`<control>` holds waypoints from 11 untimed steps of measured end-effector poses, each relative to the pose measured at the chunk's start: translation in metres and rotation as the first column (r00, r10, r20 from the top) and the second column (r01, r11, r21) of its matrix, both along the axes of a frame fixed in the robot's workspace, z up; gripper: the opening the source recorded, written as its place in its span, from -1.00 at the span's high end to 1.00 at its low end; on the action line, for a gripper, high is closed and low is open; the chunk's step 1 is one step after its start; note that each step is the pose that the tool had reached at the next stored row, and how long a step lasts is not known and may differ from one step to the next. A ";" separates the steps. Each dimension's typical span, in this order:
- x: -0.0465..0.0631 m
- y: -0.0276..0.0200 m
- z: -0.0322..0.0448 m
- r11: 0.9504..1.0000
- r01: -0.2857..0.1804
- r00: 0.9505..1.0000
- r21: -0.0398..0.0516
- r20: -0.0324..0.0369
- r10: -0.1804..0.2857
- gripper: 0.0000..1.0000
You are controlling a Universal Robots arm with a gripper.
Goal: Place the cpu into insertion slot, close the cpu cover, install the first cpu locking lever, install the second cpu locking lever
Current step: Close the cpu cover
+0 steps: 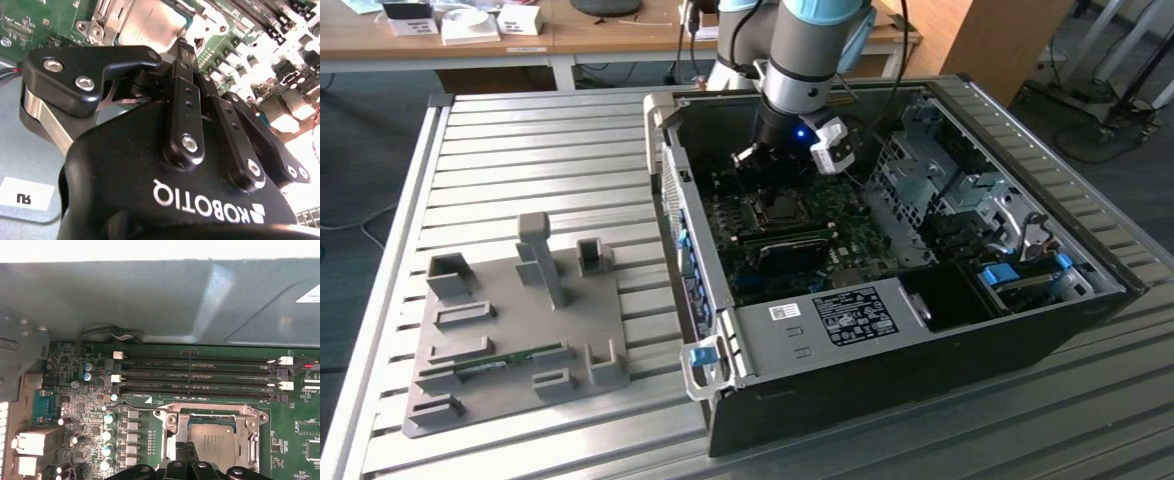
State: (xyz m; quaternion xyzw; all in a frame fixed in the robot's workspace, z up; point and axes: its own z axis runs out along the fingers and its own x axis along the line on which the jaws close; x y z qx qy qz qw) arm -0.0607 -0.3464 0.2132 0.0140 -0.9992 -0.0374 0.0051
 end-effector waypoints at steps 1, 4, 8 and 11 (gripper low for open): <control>0.000 -0.0001 -0.0002 1.000 -0.002 1.000 0.001 0.002 0.002 0.79; -0.001 -0.0021 -0.0003 1.000 -0.009 1.000 0.002 0.007 0.009 0.79; -0.004 -0.0063 -0.0004 1.000 -0.013 1.000 0.002 0.012 0.013 0.79; -0.008 -0.0063 -0.0022 1.000 -0.014 1.000 0.002 0.017 0.014 0.79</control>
